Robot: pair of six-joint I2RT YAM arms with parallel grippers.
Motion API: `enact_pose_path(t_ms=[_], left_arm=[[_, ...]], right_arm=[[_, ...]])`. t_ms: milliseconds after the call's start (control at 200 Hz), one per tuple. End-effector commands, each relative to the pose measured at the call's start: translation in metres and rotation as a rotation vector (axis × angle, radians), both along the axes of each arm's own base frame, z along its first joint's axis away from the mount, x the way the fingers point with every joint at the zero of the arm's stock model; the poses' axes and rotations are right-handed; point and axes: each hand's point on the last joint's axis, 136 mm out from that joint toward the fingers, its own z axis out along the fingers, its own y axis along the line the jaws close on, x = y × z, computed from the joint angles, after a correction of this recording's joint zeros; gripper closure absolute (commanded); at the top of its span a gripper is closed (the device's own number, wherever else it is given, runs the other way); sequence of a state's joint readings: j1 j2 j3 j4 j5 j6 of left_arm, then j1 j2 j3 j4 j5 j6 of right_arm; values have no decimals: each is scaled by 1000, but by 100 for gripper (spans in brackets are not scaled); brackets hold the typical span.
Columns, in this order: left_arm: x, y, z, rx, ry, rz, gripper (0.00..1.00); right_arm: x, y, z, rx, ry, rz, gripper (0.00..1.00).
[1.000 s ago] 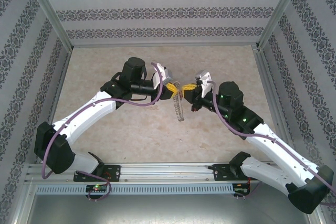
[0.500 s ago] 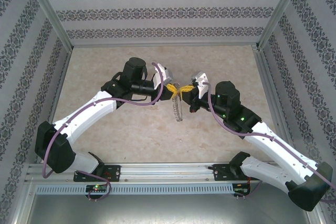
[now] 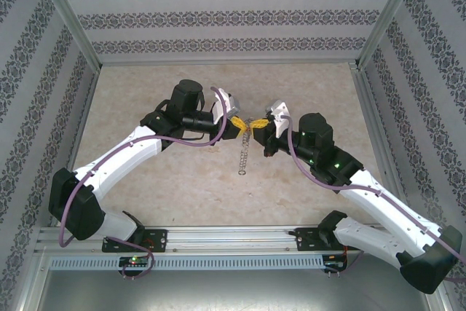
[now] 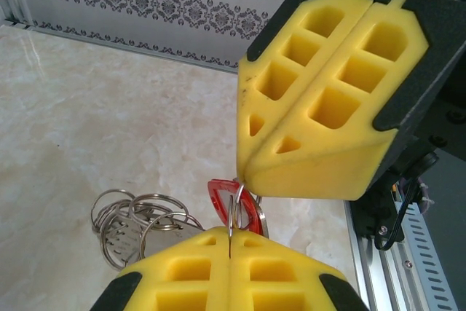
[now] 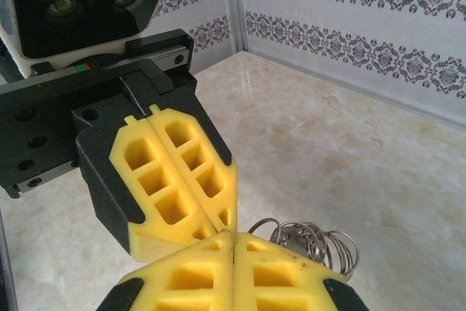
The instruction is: Put the keys on the keyring
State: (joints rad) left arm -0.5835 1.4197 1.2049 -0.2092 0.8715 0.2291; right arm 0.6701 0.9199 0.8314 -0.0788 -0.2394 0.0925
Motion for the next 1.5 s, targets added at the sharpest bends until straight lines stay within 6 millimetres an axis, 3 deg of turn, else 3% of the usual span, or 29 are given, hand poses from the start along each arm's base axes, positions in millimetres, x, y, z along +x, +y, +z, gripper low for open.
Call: enact_pose_path(t_ms=[0, 395, 1014, 1494], left_arm=[[-8, -7, 22, -46, -51, -61, 100], [-8, -7, 20, -39, -52, -64, 100], [-9, -7, 23, -44, -55, -62, 100], [-5, -5, 34, -81, -99, -24, 100]], right_arm=[[2, 3, 9, -21, -36, -2, 100], [8, 6, -1, -122, -73, -37, 100], [12, -19, -13, -125, -67, -148, 100], [-3, -12, -28, -43, 26, -77, 100]])
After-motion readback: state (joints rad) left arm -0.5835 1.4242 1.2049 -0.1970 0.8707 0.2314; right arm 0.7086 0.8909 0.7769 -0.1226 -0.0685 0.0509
